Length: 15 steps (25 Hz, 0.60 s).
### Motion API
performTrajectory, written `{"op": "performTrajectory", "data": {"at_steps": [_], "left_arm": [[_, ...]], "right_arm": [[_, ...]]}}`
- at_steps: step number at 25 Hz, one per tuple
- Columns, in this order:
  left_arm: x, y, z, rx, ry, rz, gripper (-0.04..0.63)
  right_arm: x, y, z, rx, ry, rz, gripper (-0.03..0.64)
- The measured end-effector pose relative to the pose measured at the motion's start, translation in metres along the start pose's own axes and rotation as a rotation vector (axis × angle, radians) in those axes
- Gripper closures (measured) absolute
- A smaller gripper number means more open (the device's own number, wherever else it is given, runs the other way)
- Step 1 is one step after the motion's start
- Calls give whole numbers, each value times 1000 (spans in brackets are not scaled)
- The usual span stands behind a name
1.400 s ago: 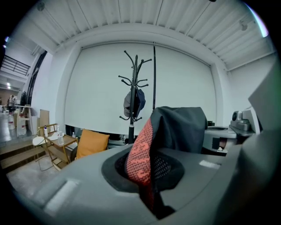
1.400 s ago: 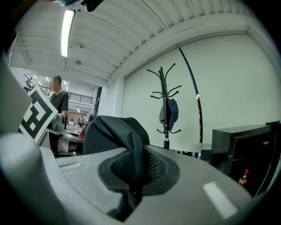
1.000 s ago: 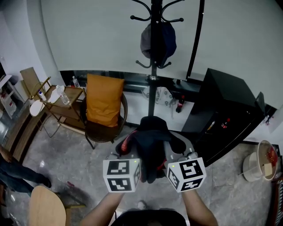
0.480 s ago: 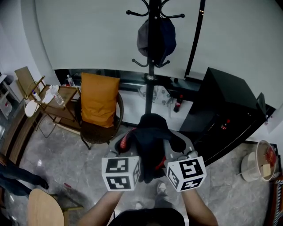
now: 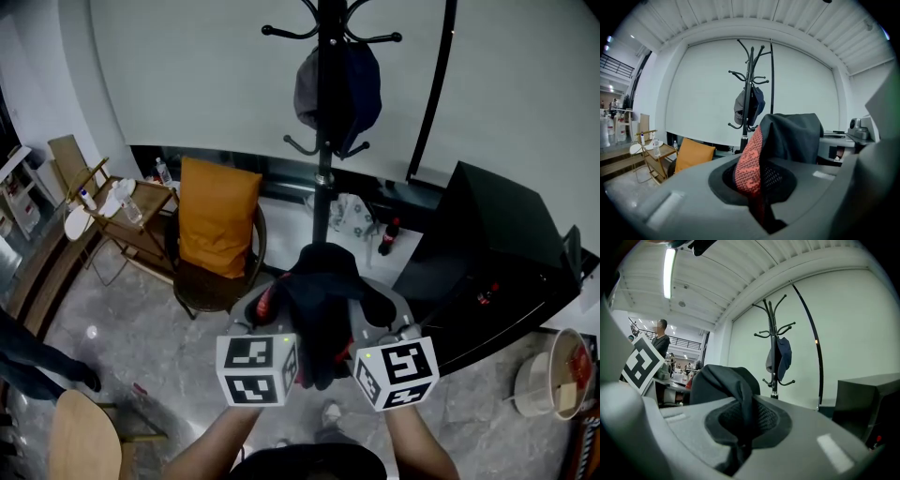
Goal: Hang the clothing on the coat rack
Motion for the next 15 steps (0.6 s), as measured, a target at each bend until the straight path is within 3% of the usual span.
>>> {"op": "performTrajectory", "data": {"at_steps": [15], "left_arm": [[21, -82, -5, 8, -29, -102, 575]], "right_arm": [[77, -51, 7, 18, -18, -96, 604]]}}
Point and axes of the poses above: the fingertips, and each gripper's own axes: y backward along the fingers, x to its right, z out of its underside, the point moved 2 cm from there along y, backward along the fingers, and after that the axes turned 14 degrees about x, right-handed, at the moved point
